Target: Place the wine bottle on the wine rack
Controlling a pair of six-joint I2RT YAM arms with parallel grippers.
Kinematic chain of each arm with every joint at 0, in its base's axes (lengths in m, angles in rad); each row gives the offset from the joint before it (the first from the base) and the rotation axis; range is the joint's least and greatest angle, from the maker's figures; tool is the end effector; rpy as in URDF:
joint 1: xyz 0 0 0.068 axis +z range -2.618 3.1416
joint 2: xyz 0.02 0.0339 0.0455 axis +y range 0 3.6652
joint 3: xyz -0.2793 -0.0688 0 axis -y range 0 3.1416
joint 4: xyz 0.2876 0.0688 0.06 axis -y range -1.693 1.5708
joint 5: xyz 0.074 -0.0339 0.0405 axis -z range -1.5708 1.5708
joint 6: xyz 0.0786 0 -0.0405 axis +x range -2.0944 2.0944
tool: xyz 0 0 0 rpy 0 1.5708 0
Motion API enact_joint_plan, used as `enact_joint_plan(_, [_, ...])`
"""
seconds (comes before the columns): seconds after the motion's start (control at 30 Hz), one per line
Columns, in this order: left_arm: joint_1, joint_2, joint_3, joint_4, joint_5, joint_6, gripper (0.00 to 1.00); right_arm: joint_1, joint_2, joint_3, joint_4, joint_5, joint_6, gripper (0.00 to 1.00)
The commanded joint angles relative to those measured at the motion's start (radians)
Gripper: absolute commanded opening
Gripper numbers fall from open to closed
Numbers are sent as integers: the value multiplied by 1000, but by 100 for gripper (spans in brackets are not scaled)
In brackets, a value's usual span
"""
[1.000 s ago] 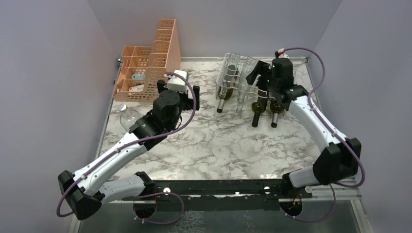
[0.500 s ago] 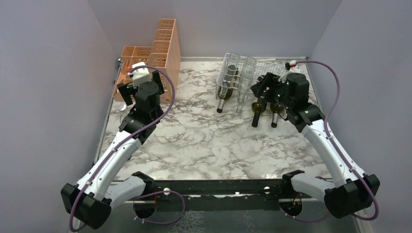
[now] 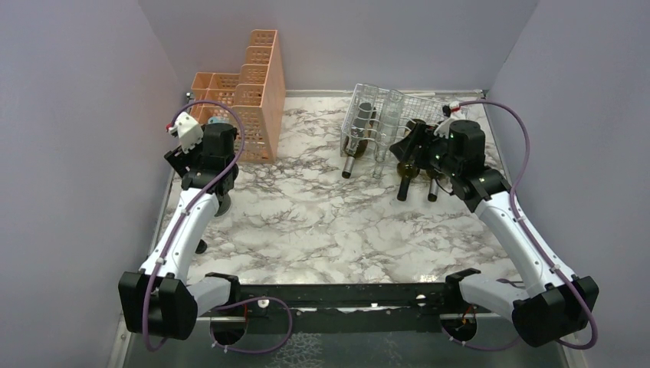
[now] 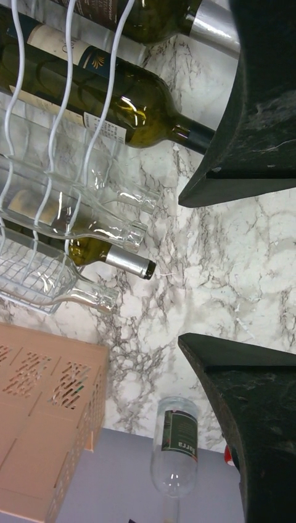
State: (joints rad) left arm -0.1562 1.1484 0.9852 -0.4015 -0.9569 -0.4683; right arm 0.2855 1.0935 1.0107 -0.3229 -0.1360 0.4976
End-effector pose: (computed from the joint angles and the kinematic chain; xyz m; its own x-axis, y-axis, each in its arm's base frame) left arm 0.3061 0.0168 0.3169 -0.2043 -0.2310 -0.9513 -0.7673 0.6412 0.0091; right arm 0.3067 0.1011 0.3377 -0.5230 0.3393 -0.7819 -0.1695 0.8576 0.4856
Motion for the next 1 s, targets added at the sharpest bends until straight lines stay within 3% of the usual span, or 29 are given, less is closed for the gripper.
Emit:
enact_joint_plan(0.0, [21, -1, -27, -51, 51, -126, 67, -8, -17, -24, 7, -36, -14, 77])
enact_joint_plan(0.2, [21, 1, -35, -102, 68, -227, 48, -7, -36, -37, 13, -27, -16, 77])
enact_joint_plan(0.3, [21, 1, -38, -102, 67, -221, 36, -8, -41, -37, 13, -25, -17, 77])
enact_joint_plan(0.4, [20, -1, -31, -102, 94, -196, 17, -8, -46, -37, 12, -22, -16, 77])
enact_joint_plan(0.57, [-25, -18, 4, -100, 212, -141, 2, -8, -59, -38, 9, -13, -13, 77])
enact_joint_plan(0.7, [-117, -19, 62, -74, 370, -85, 0, -8, -64, -39, 4, -11, -9, 77])
enact_joint_plan(0.97, [-376, 70, 181, -65, 405, -48, 0, -8, -76, -50, -8, -20, 2, 76])
